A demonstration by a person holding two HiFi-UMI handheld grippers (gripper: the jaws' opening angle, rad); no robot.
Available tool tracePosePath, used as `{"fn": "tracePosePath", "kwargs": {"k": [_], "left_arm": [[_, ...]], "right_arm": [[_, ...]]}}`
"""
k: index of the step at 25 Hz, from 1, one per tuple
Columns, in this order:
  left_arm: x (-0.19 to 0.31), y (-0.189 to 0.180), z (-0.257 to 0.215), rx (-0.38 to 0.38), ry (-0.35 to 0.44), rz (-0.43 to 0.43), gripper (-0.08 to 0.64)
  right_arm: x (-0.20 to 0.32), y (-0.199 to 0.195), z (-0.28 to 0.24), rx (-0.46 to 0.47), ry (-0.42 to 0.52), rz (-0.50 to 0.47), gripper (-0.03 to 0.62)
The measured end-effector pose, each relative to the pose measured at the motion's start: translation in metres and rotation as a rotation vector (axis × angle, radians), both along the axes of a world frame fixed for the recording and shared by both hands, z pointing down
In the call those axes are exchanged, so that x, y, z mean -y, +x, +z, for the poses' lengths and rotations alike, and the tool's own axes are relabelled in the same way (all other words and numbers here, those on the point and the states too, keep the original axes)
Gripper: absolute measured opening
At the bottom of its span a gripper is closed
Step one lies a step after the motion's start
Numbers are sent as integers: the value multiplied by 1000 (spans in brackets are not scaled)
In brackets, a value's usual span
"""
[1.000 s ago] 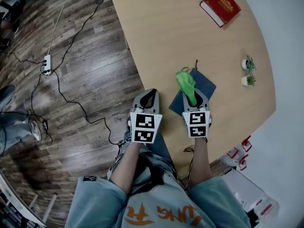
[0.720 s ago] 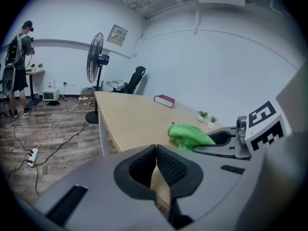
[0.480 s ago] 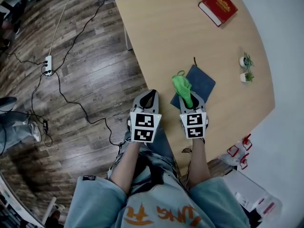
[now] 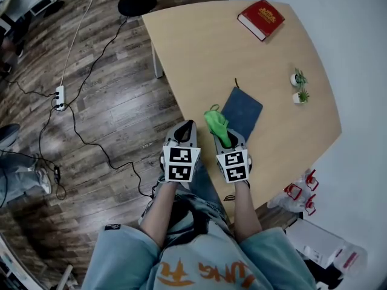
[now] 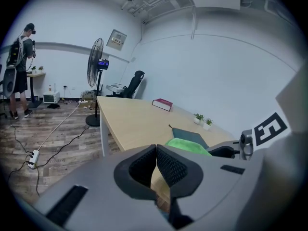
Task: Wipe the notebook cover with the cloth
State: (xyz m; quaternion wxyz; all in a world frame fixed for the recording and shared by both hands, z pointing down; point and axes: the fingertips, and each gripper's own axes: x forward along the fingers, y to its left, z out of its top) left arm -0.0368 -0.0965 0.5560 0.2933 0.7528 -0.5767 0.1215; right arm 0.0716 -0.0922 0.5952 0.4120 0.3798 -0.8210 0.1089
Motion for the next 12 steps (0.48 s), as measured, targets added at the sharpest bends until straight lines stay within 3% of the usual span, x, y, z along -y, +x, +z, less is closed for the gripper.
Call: {"fn": "tracePosePath", "kwargs": {"k": [7, 12], "left_arm": [[-3, 6, -11, 37, 9, 31, 21], [4, 6, -29, 58, 31, 39, 21]], "right_arm": [[-22, -1, 0, 19, -49, -6, 107], [-18, -4, -29, 92, -12, -4, 107]]}}
